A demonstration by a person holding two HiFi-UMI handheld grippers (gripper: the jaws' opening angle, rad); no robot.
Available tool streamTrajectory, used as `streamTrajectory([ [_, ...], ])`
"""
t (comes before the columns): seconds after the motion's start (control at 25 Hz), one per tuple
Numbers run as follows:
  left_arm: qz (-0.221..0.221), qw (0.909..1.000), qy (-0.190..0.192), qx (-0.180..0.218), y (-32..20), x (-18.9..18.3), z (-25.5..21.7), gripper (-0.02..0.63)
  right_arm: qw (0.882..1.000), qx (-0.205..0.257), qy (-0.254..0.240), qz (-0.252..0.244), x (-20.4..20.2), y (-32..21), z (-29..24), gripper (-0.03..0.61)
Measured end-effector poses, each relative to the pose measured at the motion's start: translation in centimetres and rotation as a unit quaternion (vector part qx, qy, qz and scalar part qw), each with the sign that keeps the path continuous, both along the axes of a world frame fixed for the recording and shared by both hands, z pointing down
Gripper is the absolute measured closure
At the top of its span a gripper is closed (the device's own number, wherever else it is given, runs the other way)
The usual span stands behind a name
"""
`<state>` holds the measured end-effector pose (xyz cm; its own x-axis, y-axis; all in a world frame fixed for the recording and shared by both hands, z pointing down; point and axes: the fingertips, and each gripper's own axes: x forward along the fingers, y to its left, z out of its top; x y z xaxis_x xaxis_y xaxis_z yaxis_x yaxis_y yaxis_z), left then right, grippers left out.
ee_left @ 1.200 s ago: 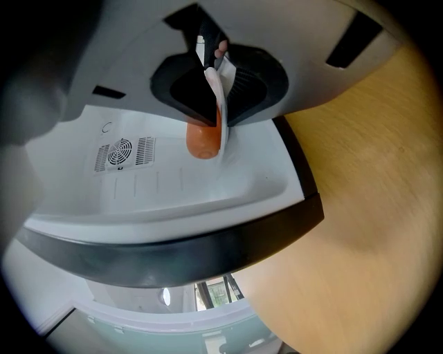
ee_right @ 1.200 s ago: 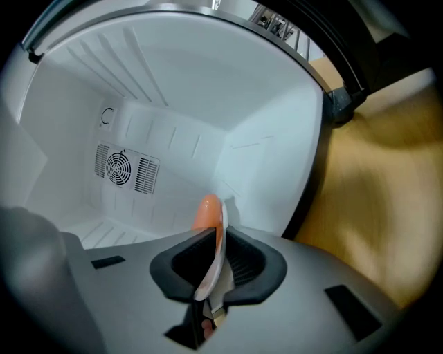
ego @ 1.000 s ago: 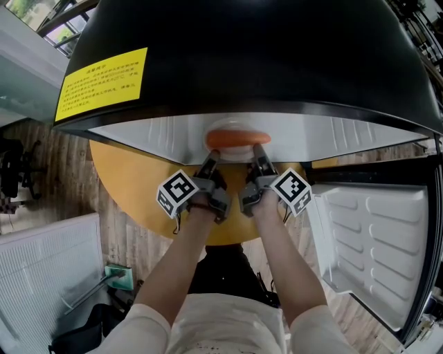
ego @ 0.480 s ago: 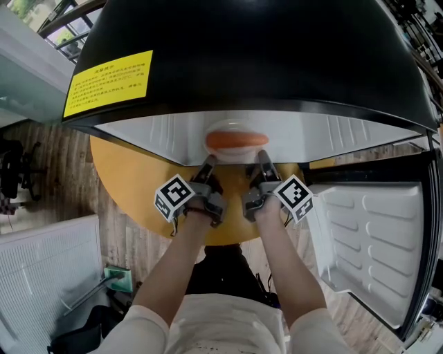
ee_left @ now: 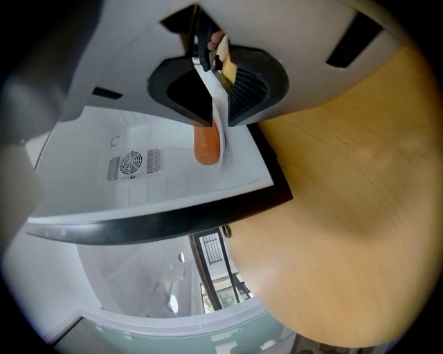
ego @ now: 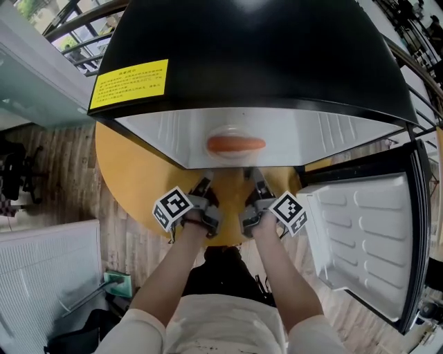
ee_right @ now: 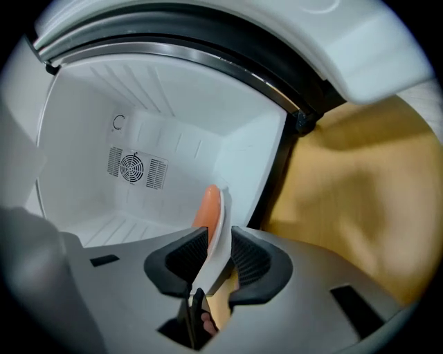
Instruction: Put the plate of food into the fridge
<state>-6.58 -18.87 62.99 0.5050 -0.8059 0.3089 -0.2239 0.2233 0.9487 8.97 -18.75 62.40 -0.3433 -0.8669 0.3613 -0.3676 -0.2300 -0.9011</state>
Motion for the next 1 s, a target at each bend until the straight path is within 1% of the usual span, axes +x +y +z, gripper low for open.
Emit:
streamTrajectory([
  [0.12,0.022,0.9997,-0.013,0.009,0.9,0.1,-0.8,0.531,1.0,0.002,-0.005,-0.015,-0.5,1.4,-0.8,0.467],
  [0.28,0.044,0.9984,-0.027,0.025,2.4,-0.1,-2.2,0.532,0.999,0.008,0.004,-0.032,-0.8,3.1,-2.1,0.506],
  [0.44,0.055,0.997,-0.041,0.036,3.7,-0.7,-3.7,0.564,0.999,0.016,0.015,-0.044,-0.8,4.4,-3.4,0.536],
  [0.64,0.08,0.993,-0.047,0.073,5.2,-0.8,-6.9,0.589,0.995,0.033,0.052,-0.085,-1.6,5.8,-5.7,0.549],
  [0.72,0.095,0.9899,-0.058,0.087,6.1,-0.8,-8.1,0.591,0.991,0.041,0.075,-0.103,-1.7,6.5,-6.7,0.551],
  [0.8,0.112,0.9853,-0.078,0.103,7.2,-0.9,-9.5,0.591,0.986,0.047,0.102,-0.126,-2.0,7.4,-7.6,0.551],
  [1.0,0.133,0.9724,-0.136,0.135,10.0,-1.6,-12.1,0.591,0.964,0.052,0.174,-0.192,-2.6,10.4,-9.2,0.55],
])
